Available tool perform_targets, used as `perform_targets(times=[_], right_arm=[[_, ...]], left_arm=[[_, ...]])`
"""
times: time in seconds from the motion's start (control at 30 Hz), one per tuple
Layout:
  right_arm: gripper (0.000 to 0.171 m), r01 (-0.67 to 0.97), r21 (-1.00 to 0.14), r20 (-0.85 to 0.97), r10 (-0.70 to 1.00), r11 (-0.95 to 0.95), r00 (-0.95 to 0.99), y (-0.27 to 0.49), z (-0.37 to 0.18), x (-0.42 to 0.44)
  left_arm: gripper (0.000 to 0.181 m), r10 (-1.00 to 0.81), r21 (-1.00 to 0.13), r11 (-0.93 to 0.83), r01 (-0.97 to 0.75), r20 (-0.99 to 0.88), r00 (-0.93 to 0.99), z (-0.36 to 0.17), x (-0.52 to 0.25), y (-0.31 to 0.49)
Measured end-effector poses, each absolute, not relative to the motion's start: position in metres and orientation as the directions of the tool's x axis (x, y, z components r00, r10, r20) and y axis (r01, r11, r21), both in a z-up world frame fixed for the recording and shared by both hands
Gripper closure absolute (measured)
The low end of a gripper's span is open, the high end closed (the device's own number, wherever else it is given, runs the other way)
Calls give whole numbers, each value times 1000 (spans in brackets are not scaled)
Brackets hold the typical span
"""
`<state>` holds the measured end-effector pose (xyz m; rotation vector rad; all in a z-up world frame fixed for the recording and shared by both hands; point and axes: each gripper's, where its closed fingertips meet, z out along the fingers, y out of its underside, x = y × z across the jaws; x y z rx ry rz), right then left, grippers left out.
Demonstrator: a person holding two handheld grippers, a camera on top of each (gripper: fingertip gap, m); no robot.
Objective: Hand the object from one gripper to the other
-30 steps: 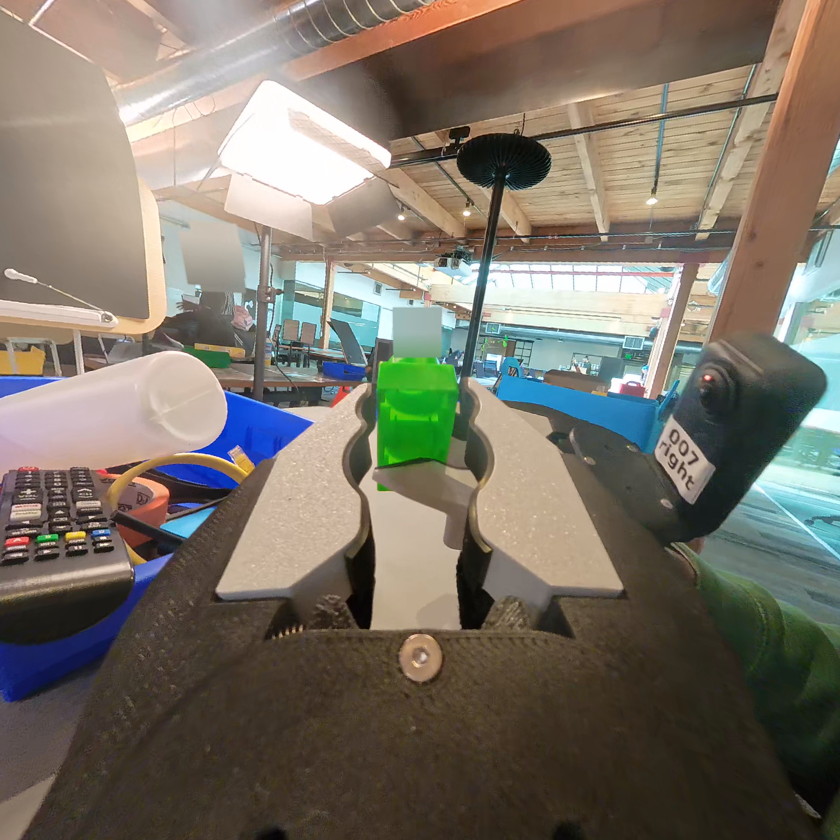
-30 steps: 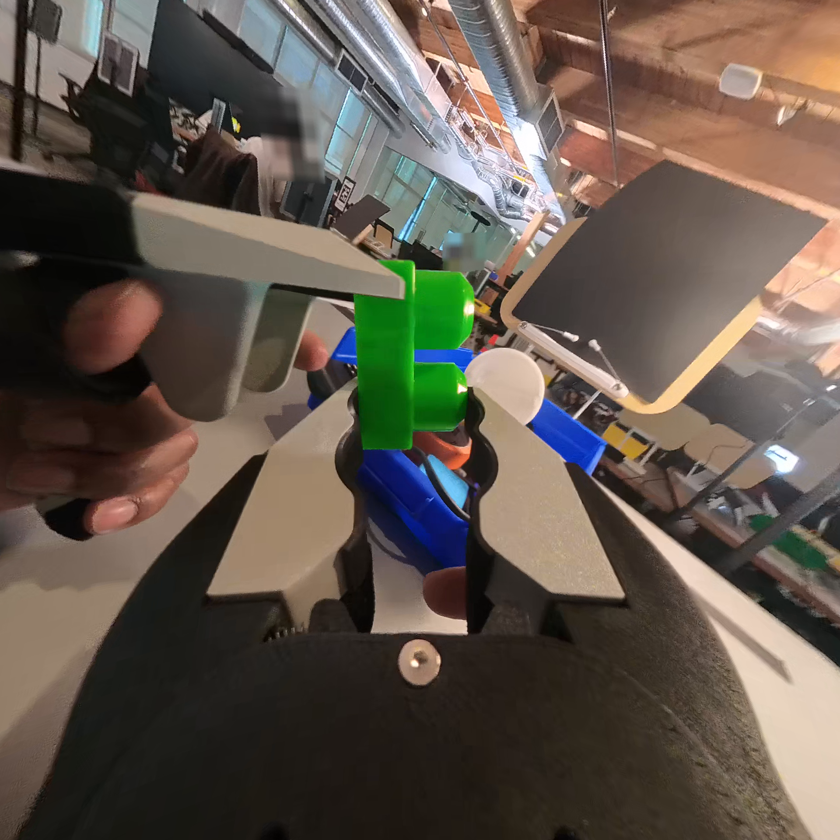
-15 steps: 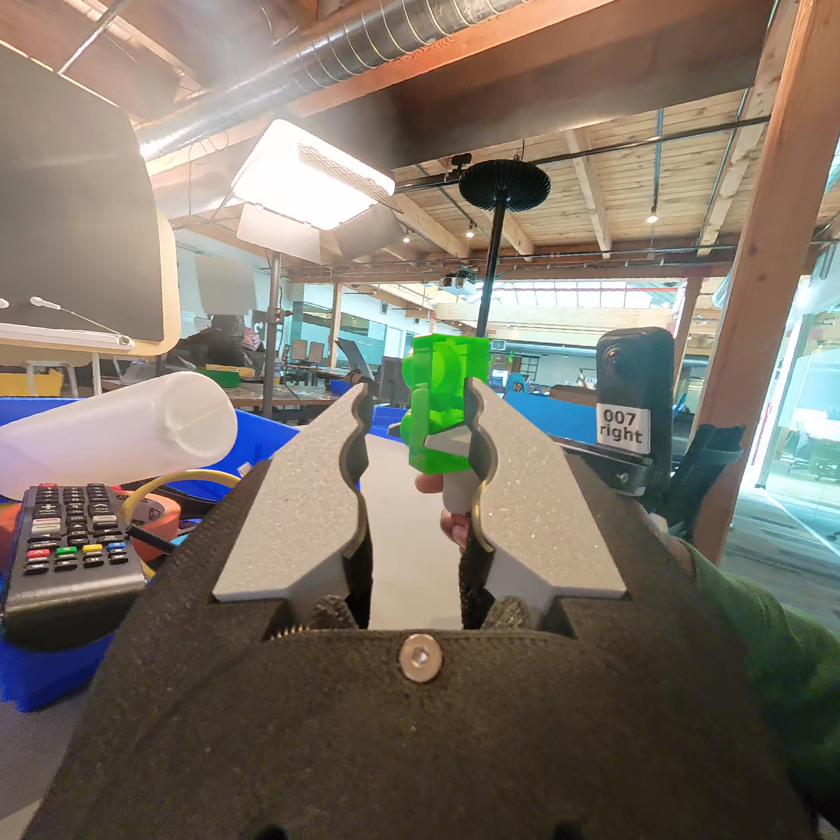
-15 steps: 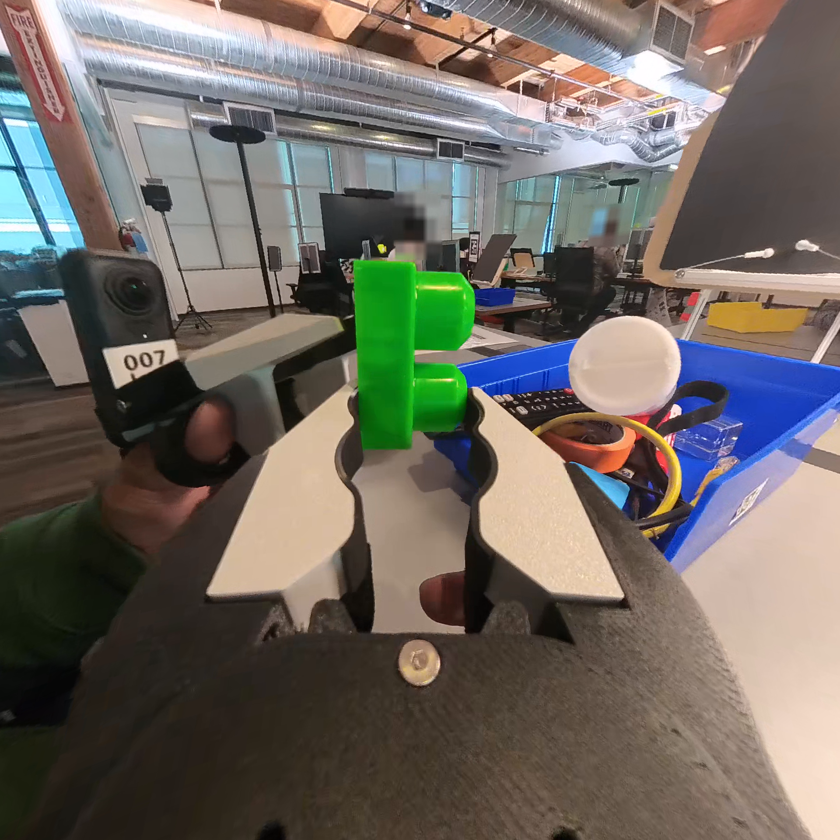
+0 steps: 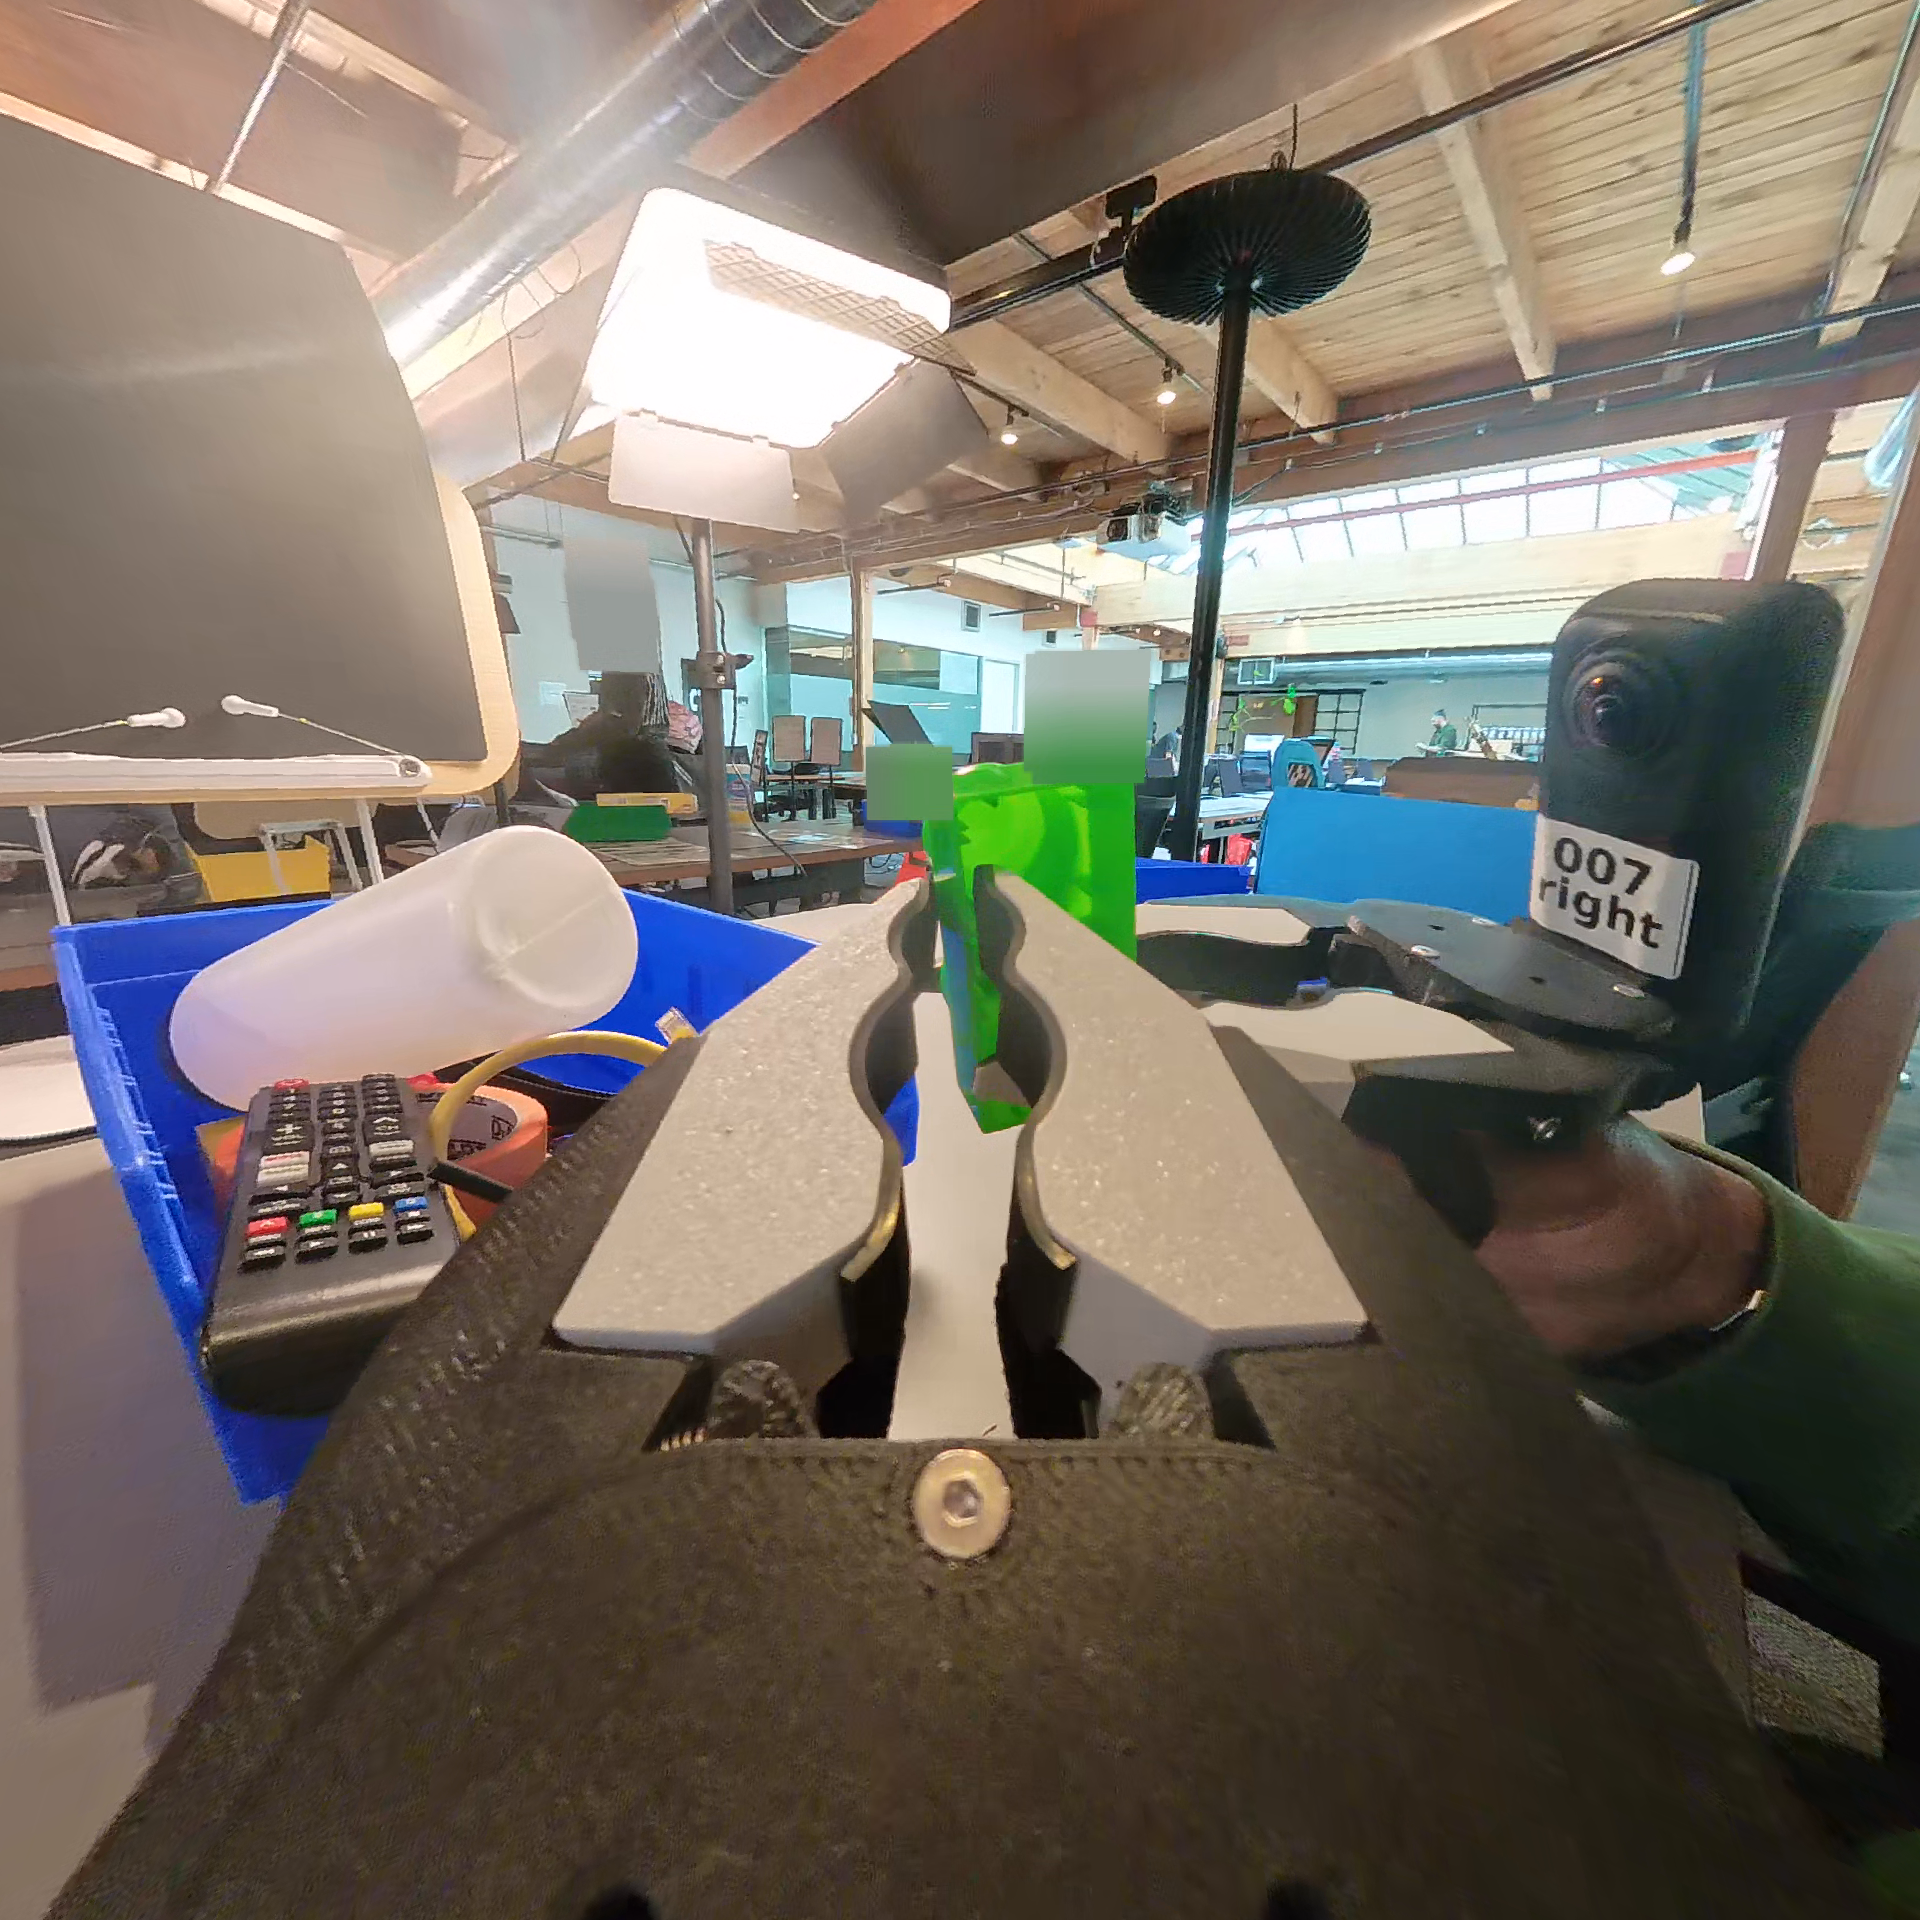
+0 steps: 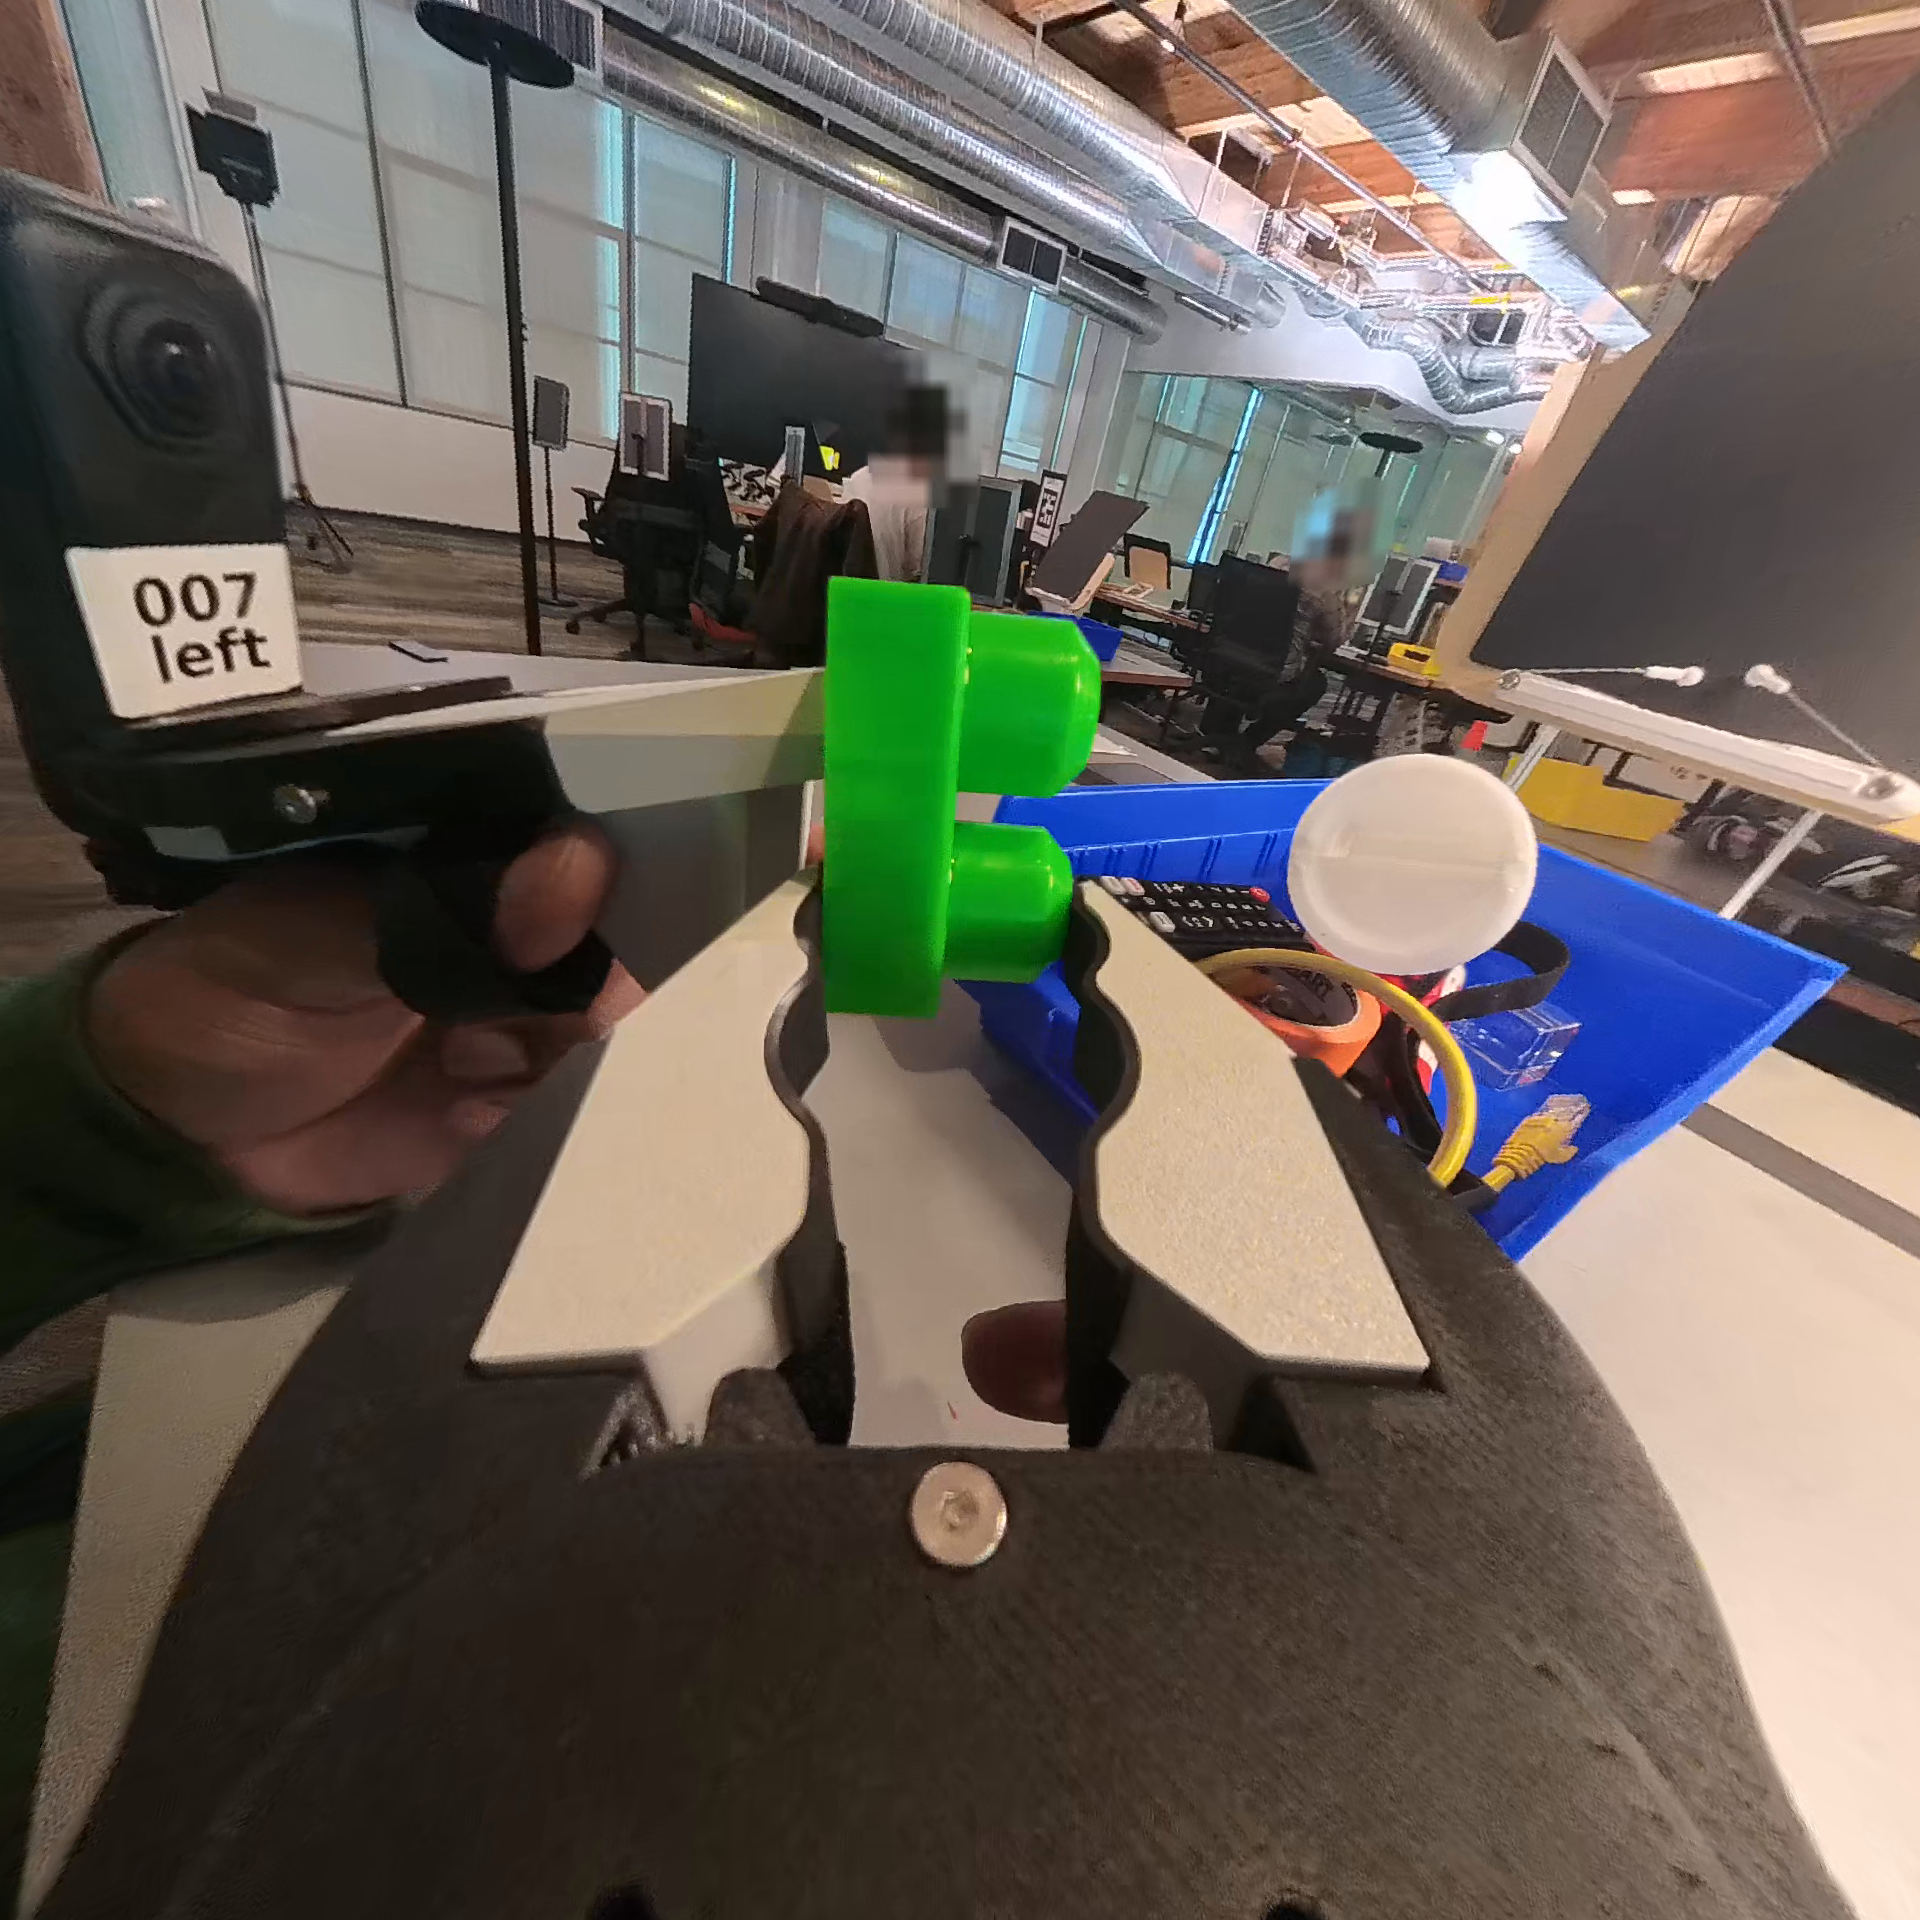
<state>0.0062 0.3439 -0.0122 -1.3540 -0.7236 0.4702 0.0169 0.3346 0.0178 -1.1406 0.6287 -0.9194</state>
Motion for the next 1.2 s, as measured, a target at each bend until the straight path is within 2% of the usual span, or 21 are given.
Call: perform_targets(times=[0.27, 0.53, 0.73, 0.87, 1.07, 1.2], right_arm=[[126, 224, -936, 347, 606, 272, 716, 345, -14, 4], [125, 430, -830, 557, 487, 355, 673, 348, -25, -1], [125, 391, -861, 508, 495, 327, 705, 351, -21, 5], [125, 406, -846, 531, 484, 345, 696, 349, -21, 3], [125, 450, -820, 572, 481, 354, 664, 348, -27, -2], [125, 447, -825, 565, 487, 347, 666, 348, -28, -1]], left_arm=[[176, -828, -940, 147, 308, 53, 558, 21, 5, 343], [176, -762, -928, 193, 318, 62, 645, 25, -11, 353], [176, -746, -932, 220, 290, 31, 666, 25, -10, 353], [176, -754, -927, 189, 323, 73, 653, 25, -13, 356], [176, -831, -859, 12, 511, 276, 483, 28, -17, 358], [176, -869, -740, -263, 619, 461, 181, 27, -9, 355]])
